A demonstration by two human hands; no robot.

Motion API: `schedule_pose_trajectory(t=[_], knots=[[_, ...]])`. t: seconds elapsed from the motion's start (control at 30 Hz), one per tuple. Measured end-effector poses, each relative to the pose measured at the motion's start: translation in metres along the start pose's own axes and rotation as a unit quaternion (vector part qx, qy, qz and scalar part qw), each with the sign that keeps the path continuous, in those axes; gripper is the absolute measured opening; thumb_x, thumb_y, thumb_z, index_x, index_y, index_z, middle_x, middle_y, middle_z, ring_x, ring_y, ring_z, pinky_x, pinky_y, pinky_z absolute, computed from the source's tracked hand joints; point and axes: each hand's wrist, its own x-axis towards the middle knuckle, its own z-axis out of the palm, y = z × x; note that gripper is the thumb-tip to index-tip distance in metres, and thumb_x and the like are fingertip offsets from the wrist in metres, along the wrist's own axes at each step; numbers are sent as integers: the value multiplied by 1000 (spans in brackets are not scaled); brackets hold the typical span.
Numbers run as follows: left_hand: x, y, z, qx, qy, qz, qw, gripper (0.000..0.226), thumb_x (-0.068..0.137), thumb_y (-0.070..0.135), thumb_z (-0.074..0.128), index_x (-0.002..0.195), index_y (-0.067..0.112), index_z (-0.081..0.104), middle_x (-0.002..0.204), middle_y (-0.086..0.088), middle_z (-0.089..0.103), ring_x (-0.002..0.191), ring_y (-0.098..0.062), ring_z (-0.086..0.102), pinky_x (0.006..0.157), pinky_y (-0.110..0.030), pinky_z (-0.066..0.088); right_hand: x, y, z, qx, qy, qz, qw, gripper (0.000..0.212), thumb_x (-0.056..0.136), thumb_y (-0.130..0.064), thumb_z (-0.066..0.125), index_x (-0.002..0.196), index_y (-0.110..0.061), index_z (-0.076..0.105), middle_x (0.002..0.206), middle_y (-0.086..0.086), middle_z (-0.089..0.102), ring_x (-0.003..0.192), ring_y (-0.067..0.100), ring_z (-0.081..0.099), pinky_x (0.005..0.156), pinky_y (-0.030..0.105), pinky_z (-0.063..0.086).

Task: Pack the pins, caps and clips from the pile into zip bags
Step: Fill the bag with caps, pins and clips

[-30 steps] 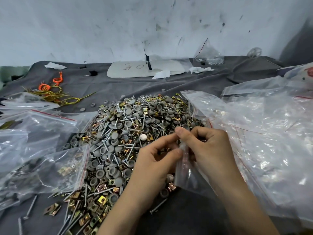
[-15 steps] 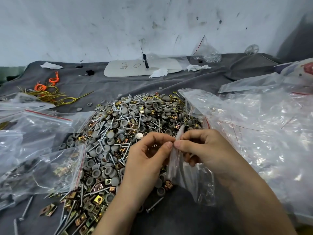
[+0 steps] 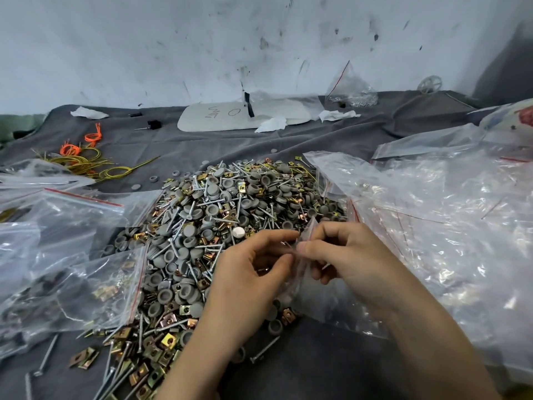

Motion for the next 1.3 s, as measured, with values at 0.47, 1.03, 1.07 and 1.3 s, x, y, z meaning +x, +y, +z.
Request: schedule_pose_trajectory(t=[0.47,1.03,1.07,1.3], knots=[[-3,10,-15,154,-110,113,975,26,83,32,55,74,18,75,100,14,64,84,-11,64,75,-19,47,-2,-1,-8,-225,122,-129,958,19,76,-9,70,70,-24,60,65,-17,63,49,1,52,49,12,40],[-3,15,-17,194,-57,267,942,28,84,32,69,111,25,69,97,15,66,76,7,58,71,-4,42,-9,-16,-13,-236,188,-80,950,26,76,-22,57,58,-4,58,41,-3,42,45,12,39,50,28,32],[-2,13,-18,193,-53,258,945,28,84,32,68,112,26,68,93,15,66,72,2,59,69,-6,44,-9,-16,-14,-230,187,-85,951,27,76,-21,56,57,-2,55,41,-4,37,45,11,35,50,28,30],[-2,9,-20,104,-87,189,973,14,86,35,64,87,23,72,78,7,67,68,-8,64,60,-22,50,-8,-13,-18,-145,132,-69,978,41,78,-47,63,57,-12,63,40,-7,43,41,9,39,54,28,34]])
